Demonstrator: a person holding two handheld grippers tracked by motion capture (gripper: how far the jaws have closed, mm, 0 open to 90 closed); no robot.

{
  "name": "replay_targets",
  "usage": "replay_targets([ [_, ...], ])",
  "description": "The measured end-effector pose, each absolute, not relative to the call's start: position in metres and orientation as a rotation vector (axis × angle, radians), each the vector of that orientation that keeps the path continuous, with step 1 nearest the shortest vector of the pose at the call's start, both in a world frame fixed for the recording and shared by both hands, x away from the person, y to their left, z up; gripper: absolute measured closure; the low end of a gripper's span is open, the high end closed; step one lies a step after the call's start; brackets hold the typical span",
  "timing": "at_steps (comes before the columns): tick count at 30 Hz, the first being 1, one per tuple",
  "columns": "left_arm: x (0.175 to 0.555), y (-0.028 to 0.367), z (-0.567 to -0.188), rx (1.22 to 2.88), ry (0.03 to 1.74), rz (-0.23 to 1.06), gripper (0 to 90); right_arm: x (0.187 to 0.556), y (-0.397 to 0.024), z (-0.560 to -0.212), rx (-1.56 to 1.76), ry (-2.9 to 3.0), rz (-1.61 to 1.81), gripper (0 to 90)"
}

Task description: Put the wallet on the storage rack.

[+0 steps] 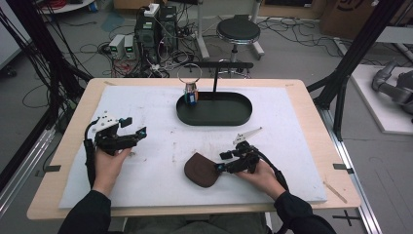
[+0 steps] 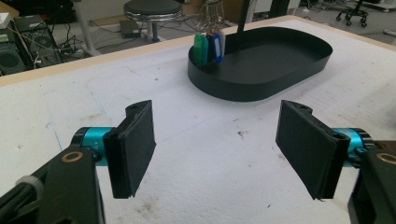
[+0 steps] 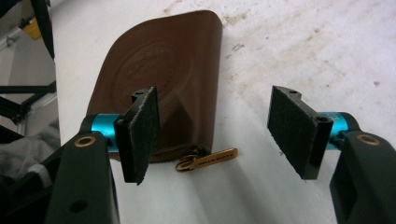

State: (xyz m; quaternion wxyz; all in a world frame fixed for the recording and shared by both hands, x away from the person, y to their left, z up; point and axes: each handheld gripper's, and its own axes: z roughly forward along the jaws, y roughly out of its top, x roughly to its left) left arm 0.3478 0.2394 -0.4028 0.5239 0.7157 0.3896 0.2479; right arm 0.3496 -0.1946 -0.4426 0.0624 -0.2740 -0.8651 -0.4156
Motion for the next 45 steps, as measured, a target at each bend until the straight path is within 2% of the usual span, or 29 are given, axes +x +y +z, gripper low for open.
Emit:
replay_targets([
  [3,0.348,0.239,-0.403,1.715,0.934,0.591,28.2,0.349,-0.192,-0.444,-0.817,-2.611,-1.223,36.0],
  [7,0.348,0.239,-0.403,1.716,0.932,0.590,28.4,0.351,-0.193,-0.446,-0.810,-2.559,-1.187,46.1],
  [8,0.348,0.239,-0.403,1.716,0.932,0.590,28.4,0.351,-0.193,-0.446,-0.810,-2.559,-1.187,46.1],
  [9,0.348,0.237,-0.403,1.716,0.931,0.586,28.4,0.352,-0.193,-0.447,-0.786,-2.522,-1.177,58.5],
  [10,0.348,0.237,-0.403,1.721,0.928,0.587,28.4,0.351,-0.193,-0.446,-0.757,-2.526,-1.180,60.3],
  [20,0.347,0.221,-0.402,1.741,0.876,0.552,28.4,0.344,-0.192,-0.435,-0.682,-2.629,-1.255,71.5],
  [28,0.347,0.203,-0.401,1.755,0.802,0.479,28.4,0.337,-0.200,-0.412,-0.629,-2.777,-1.431,76.0],
  [37,0.350,0.161,-0.409,1.828,0.638,0.232,28.8,0.326,-0.195,-0.399,-0.446,-2.967,-1.499,76.9],
  [45,0.354,0.131,-0.418,1.872,0.563,0.110,33.2,0.320,-0.192,-0.395,-0.273,-3.042,-1.519,76.9],
])
